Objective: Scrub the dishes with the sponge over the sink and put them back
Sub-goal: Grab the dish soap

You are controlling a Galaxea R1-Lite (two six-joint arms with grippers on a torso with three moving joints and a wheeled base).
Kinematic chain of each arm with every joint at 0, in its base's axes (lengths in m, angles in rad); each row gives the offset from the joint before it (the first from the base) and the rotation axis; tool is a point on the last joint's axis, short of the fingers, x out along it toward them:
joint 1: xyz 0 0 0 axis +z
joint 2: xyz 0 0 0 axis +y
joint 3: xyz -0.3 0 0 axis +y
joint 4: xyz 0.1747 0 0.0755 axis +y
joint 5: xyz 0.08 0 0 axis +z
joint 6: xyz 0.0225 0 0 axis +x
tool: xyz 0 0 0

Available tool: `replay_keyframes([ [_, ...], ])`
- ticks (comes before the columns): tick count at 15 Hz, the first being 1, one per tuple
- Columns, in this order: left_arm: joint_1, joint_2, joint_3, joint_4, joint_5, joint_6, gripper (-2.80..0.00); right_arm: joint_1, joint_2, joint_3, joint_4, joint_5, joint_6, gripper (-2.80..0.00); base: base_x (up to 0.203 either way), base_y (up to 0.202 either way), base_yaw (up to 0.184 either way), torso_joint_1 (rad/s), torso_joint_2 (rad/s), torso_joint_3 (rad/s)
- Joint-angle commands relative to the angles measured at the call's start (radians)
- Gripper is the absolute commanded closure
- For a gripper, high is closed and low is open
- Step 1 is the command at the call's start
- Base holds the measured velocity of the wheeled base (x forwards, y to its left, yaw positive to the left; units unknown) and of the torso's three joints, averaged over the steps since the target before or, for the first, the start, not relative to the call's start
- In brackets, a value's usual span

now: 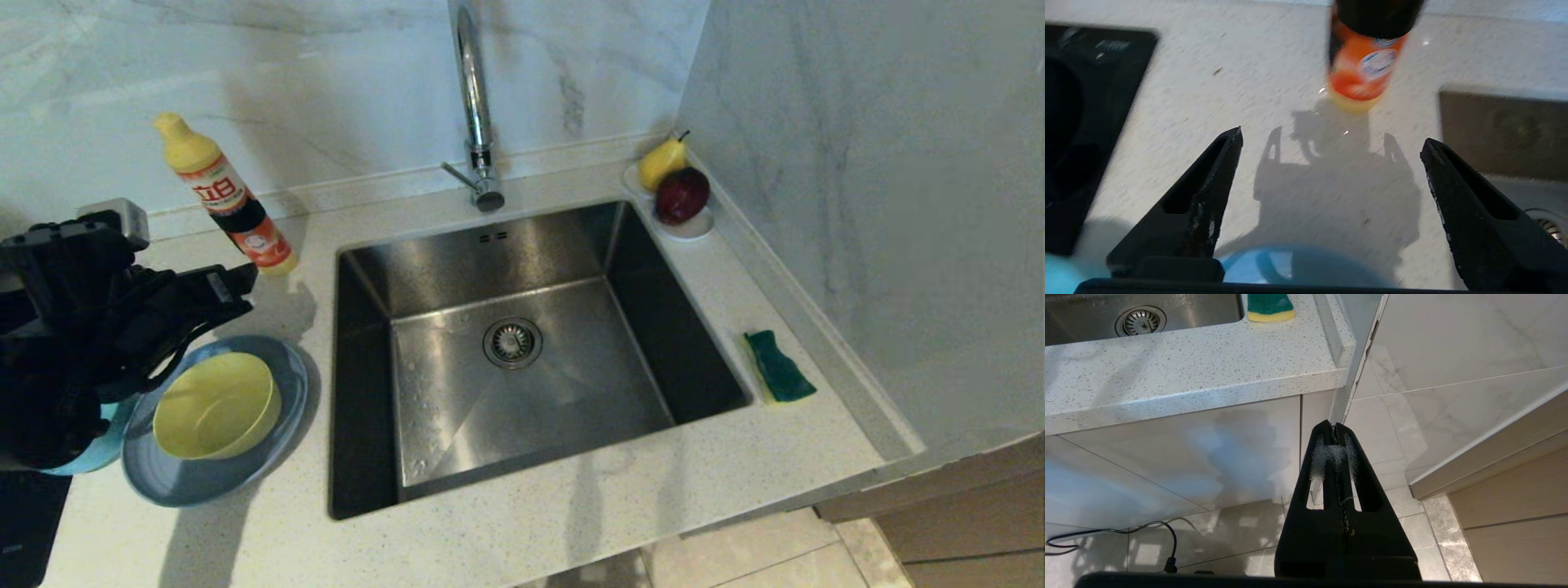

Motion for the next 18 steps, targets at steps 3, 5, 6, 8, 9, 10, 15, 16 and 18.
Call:
replay_keyframes([
  [3, -0.026, 0.084, -0.147, -0.005, 0.013, 0.002, -2.8, 0.0, 0.0, 0.0, 0.0, 0.001, 0.0, 0.0, 0.0, 0.0, 0.0, 0.0, 0.0, 0.0],
  [5, -0.029, 0.134, -0.205, -0.007, 0.026, 0.005, -2.8, 0.0, 0.0, 0.0, 0.0, 0.002, 0.0, 0.0, 0.0, 0.0, 0.0, 0.0, 0.0, 0.0],
  [6, -0.029, 0.148, -0.222, -0.007, 0.029, 0.005, -2.8, 0.0, 0.0, 0.0, 0.0, 0.001, 0.0, 0.0, 0.0, 0.0, 0.0, 0.0, 0.0, 0.0],
  [8, -0.03, 0.154, -0.239, -0.007, 0.029, 0.007, -2.8, 0.0, 0.0, 0.0, 0.0, 0.001, 0.0, 0.0, 0.0, 0.0, 0.0, 0.0, 0.0, 0.0],
  [9, -0.03, 0.157, -0.25, -0.009, 0.027, 0.007, -2.8, 0.0, 0.0, 0.0, 0.0, 0.001, 0.0, 0.0, 0.0, 0.0, 0.0, 0.0, 0.0, 0.0],
  [10, -0.03, 0.159, -0.263, -0.009, 0.026, 0.007, -2.8, 0.0, 0.0, 0.0, 0.0, 0.001, 0.0, 0.0, 0.0, 0.0, 0.0, 0.0, 0.0, 0.0],
  [15, -0.029, 0.264, -0.327, -0.087, 0.038, 0.007, -2.8, 0.0, 0.0, 0.0, 0.0, 0.001, 0.0, 0.0, 0.0, 0.0, 0.0, 0.0, 0.0, 0.0],
  [16, -0.029, 0.279, -0.335, -0.118, 0.044, 0.007, -2.8, 0.0, 0.0, 0.0, 0.0, 0.001, 0.0, 0.0, 0.0, 0.0, 0.0, 0.0, 0.0, 0.0],
  [18, -0.029, 0.286, -0.341, -0.138, 0.052, 0.005, -2.8, 0.0, 0.0, 0.0, 0.0, 0.001, 0.0, 0.0, 0.0, 0.0, 0.0, 0.0, 0.0, 0.0],
])
